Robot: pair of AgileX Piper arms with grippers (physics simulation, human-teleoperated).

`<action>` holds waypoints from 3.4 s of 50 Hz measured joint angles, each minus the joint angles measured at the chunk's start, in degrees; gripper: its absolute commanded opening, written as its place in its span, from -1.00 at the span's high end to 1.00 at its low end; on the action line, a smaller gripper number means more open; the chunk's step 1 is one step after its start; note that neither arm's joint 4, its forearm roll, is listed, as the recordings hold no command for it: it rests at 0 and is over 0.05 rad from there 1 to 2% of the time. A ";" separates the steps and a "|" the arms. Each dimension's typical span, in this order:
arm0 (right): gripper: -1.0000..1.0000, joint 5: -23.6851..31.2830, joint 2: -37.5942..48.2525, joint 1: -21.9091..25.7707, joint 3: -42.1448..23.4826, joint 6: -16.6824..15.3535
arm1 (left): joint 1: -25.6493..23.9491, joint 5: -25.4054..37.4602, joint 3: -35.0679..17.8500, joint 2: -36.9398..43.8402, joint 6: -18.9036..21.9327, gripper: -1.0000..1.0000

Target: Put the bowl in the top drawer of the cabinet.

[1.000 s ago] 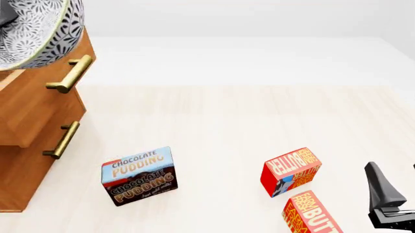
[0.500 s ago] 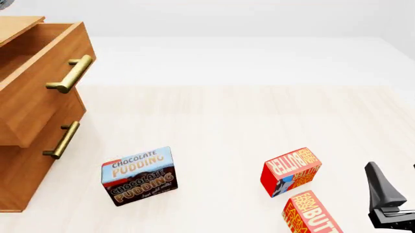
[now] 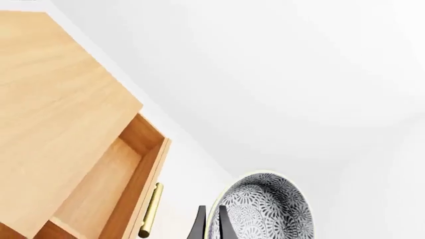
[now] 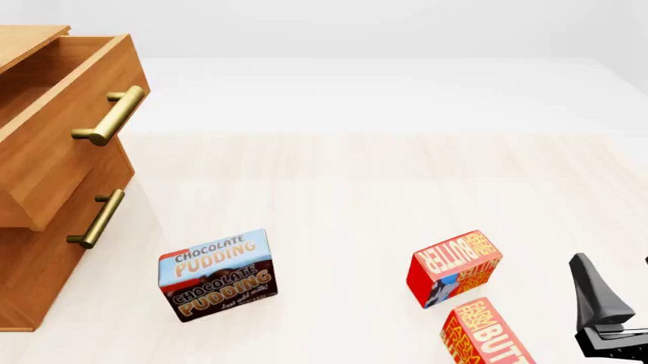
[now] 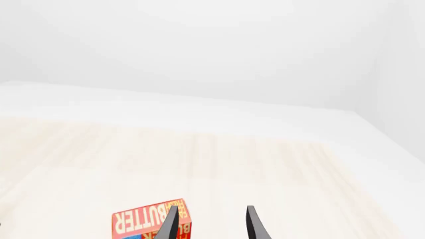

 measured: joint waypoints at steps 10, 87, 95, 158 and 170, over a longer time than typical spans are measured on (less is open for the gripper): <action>-1.00 0.05 0.01 0.03 -0.10 -0.03 | 4.71 -0.97 2.74 -0.83 -3.62 1.00; -1.00 0.52 -0.48 -0.03 -0.08 -0.80 | 19.41 3.94 1.21 1.08 -8.94 1.00; -1.00 0.43 -0.37 -0.05 -0.06 -0.83 | 23.80 6.21 -0.15 3.12 -11.23 1.00; -1.00 0.18 -0.06 -0.24 -0.06 -0.98 | 29.78 6.98 4.83 4.89 -23.59 1.00; -1.00 0.21 -0.10 -0.29 -0.07 -0.98 | 32.13 4.27 5.99 6.67 -23.76 1.00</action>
